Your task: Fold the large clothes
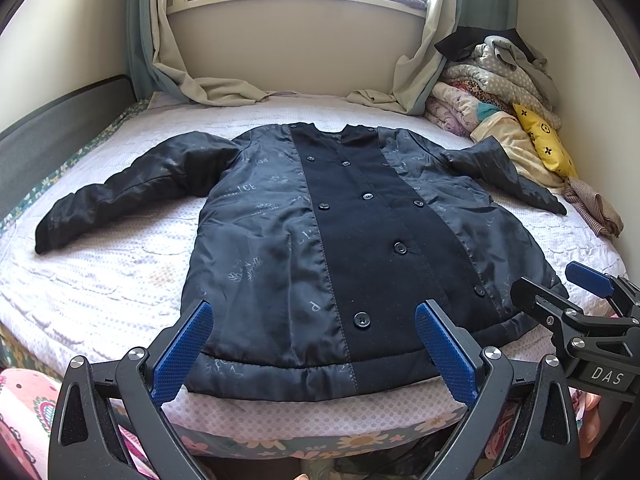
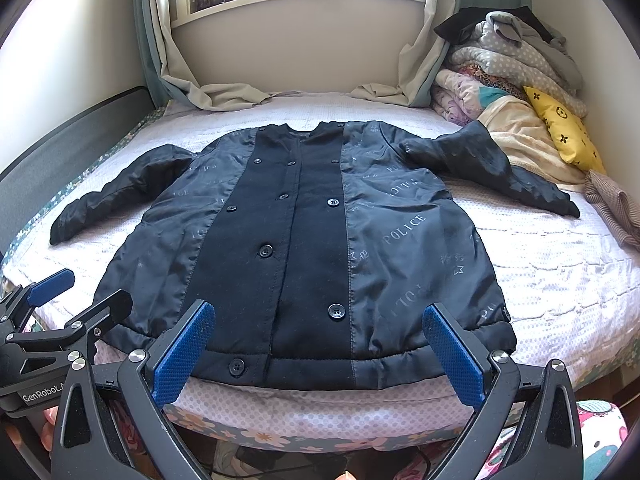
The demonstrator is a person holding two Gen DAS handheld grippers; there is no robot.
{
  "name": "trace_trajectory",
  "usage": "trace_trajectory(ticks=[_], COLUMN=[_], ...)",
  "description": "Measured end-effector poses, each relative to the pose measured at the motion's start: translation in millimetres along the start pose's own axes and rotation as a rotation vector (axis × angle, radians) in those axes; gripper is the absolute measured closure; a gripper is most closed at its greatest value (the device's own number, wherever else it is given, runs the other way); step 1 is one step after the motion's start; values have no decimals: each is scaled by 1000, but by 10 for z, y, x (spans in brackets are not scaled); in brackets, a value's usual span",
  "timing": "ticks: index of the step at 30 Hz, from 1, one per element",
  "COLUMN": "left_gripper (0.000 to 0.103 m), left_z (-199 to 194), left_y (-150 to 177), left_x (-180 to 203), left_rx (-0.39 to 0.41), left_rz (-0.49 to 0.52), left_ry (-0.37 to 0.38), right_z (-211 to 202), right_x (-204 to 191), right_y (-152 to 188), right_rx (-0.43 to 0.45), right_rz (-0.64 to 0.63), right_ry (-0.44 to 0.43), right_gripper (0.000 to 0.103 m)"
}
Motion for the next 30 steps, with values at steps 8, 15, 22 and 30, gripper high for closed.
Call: trace_trajectory(ticks=[8, 15, 22, 30], left_gripper=[1, 1, 1, 1], left_z=[-6, -8, -46, -160], left_y=[-38, -39, -72, -408], left_x=[9, 10, -60, -556], left_rx=[1, 4, 0, -6], left_rz=[0, -1, -11, -97], left_ry=[0, 0, -8, -78], right_z=[1, 4, 9, -63], right_x=[6, 5, 0, 66], right_y=[-1, 4, 9, -159], right_rx=[0, 1, 0, -31], right_rz=[2, 0, 3, 18], right_ry=[-1, 0, -4, -62], right_gripper=[0, 0, 0, 0])
Point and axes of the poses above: each gripper's, at about its wrist camera, not at the fingertips, and z roughly the way its jaws point, x to its right, y to its underside, the point moved 5 cm from there along z, roughly the way its jaws point, and after that the axes turned 10 degrees about -x, right-handed, at the moved point
